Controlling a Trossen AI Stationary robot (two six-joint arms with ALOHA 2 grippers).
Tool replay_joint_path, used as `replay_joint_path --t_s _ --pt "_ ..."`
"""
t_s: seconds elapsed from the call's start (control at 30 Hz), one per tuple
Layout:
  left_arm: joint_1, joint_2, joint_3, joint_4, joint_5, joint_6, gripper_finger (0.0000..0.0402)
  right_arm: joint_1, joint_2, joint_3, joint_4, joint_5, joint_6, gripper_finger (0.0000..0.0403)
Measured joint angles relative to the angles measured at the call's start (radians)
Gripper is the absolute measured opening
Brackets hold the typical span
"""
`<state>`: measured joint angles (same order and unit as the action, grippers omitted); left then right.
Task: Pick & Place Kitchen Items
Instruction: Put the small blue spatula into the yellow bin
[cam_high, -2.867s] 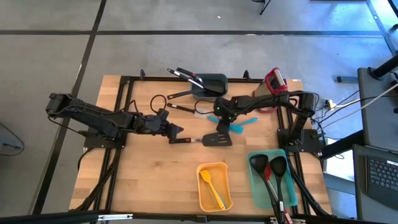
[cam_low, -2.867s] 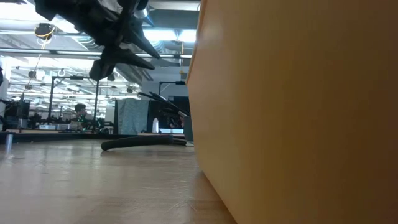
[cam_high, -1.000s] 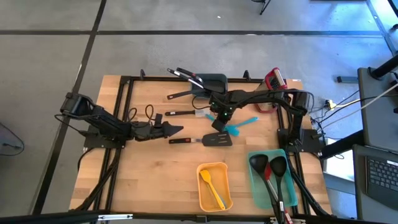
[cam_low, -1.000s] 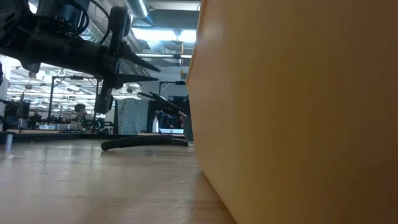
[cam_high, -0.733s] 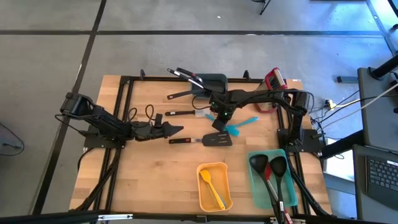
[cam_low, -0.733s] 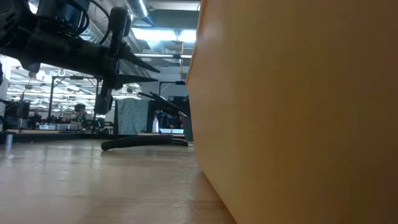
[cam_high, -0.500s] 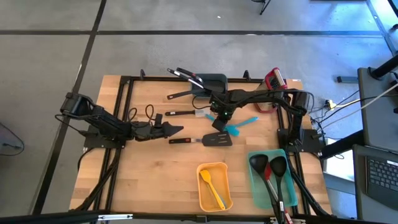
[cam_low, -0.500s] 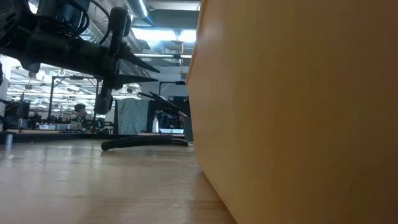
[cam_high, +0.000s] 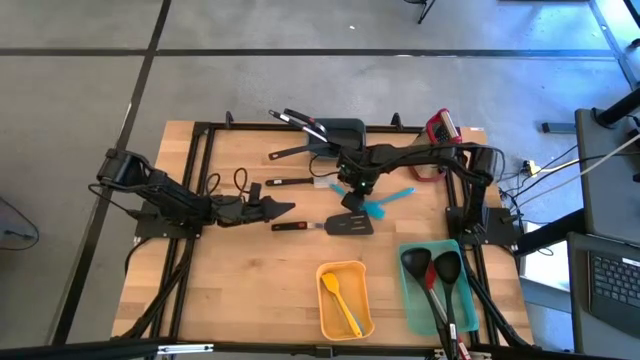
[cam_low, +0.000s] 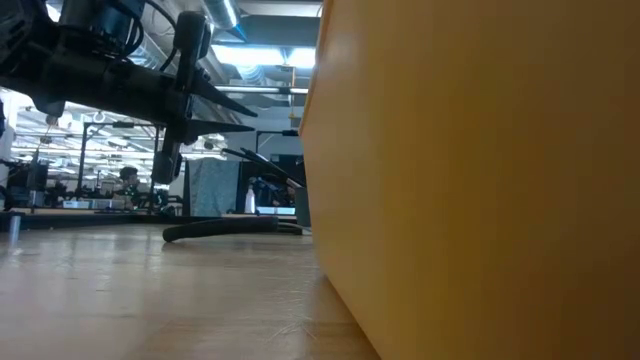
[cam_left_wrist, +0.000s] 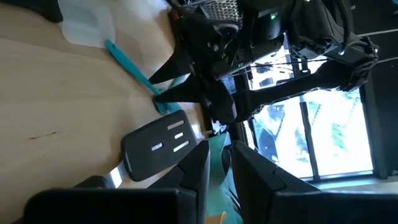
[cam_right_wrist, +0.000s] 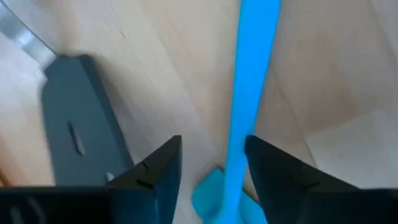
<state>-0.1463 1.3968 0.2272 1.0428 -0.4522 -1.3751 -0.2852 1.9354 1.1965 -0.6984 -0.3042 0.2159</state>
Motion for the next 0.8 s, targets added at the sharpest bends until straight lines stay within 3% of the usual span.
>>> replay_joint_path --t_s 0.13,0.3,0.43,0.57,0.73,0.8 --pt "0.003 0.000 0.007 -0.002 0.032 0.029 0.0061 0.006 0.005 -0.004 -0.038 0.015 -0.022 0.0185" --pt "0.092 0.010 0.086 -0.044 0.206 0.276 0.0061 0.010 0.005 -0.013 -0.035 0.016 -0.052 0.0180" --pt "0.158 0.010 0.196 -0.298 0.262 0.565 0.0061 0.016 -0.001 -0.040 -0.009 0.023 -0.056 0.0173" --pt "0.228 0.024 0.272 -0.560 0.282 0.580 0.0063 0.023 -0.007 -0.064 0.016 0.031 -0.060 0.0154" --pt "0.298 0.140 0.272 -0.440 0.475 0.580 0.0065 0.024 -0.008 -0.071 0.041 0.038 -0.048 0.0119" --pt "0.305 0.208 0.272 -0.375 0.486 0.627 0.0066 0.024 -0.008 -0.072 0.047 0.039 -0.047 0.0111"
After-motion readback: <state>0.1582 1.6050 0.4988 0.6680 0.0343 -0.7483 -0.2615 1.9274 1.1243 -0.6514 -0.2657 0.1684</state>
